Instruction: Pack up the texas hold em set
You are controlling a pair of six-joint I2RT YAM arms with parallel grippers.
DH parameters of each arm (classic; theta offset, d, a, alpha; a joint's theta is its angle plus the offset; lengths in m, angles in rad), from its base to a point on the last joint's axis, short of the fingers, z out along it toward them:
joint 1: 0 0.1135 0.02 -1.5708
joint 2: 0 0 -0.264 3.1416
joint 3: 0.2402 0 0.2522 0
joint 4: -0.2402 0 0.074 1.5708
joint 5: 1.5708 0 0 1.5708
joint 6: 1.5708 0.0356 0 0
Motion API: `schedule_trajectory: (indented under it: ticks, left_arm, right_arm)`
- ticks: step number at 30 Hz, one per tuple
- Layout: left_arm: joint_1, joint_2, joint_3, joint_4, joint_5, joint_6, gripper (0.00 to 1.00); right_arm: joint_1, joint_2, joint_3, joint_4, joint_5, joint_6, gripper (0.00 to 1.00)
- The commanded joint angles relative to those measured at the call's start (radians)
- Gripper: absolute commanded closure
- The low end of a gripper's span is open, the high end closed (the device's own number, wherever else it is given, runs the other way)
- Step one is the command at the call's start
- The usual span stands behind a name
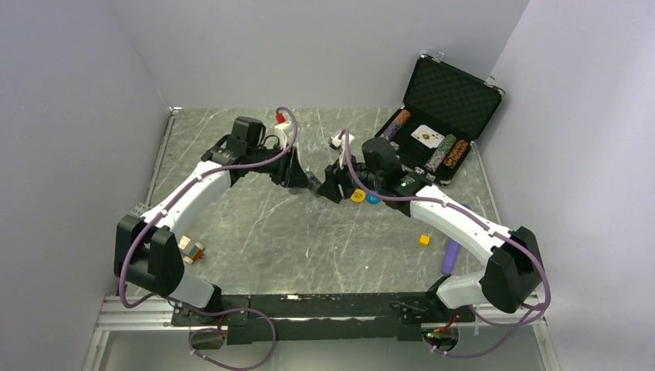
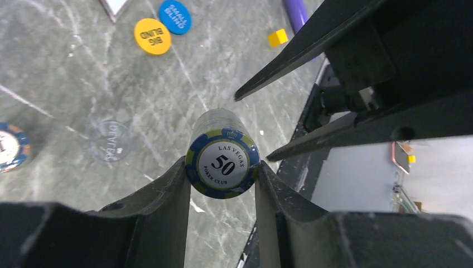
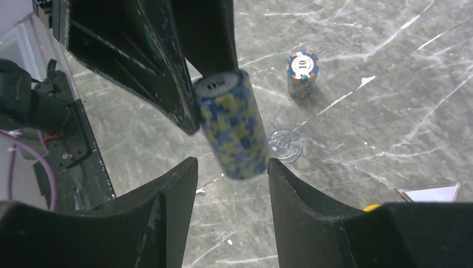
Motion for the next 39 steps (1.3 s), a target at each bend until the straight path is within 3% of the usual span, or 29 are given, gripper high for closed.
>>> schedule_trajectory:
  ticks: [1,8,23,27,30,31,32,33,35,36,39]
  left_arm:
    - [-0.014,0.005,0.015,0.086,0.148,-0.026,1.00]
    - [-0.021,0.001,0.013,0.093,0.164,-0.029,1.00]
    - [-0.030,0.015,0.013,0.096,0.198,-0.032,1.00]
    - [-0.032,0.021,0.018,0.084,0.188,-0.025,1.00]
    - [-0.032,0.024,0.023,0.073,0.177,-0.019,1.00]
    - [-0.033,0.025,0.026,0.066,0.169,-0.014,0.97]
    - [-0.033,0.023,0.030,0.058,0.158,-0.009,0.88]
    - [-0.033,0.022,0.034,0.050,0.143,-0.004,0.73]
    - [-0.034,0.014,0.043,0.029,0.106,0.017,0.34]
    - [-0.033,0.005,0.048,0.016,0.084,0.028,0.21]
    - [-0.031,-0.033,0.038,0.016,-0.003,0.040,0.07]
  right_arm:
    - [0.060,0.007,0.065,-0.019,0.122,-0.094,0.45]
    - [0.131,0.018,0.068,-0.039,0.225,-0.148,0.43]
    - [0.216,-0.007,-0.028,0.086,0.467,-0.220,0.44]
    - [0.221,-0.015,-0.046,0.104,0.483,-0.217,0.53]
    - [0.221,-0.025,-0.054,0.114,0.494,-0.200,0.80]
    - [0.221,-0.027,-0.055,0.115,0.499,-0.194,0.91]
    - [0.221,-0.028,-0.055,0.113,0.508,-0.181,1.00]
    - [0.221,-0.027,-0.053,0.110,0.518,-0.164,1.00]
    - [0.219,-0.030,-0.056,0.107,0.553,-0.139,1.00]
    - [0.210,-0.034,-0.064,0.117,0.572,-0.121,1.00]
    - [0.151,-0.032,-0.085,0.123,0.575,-0.069,1.00]
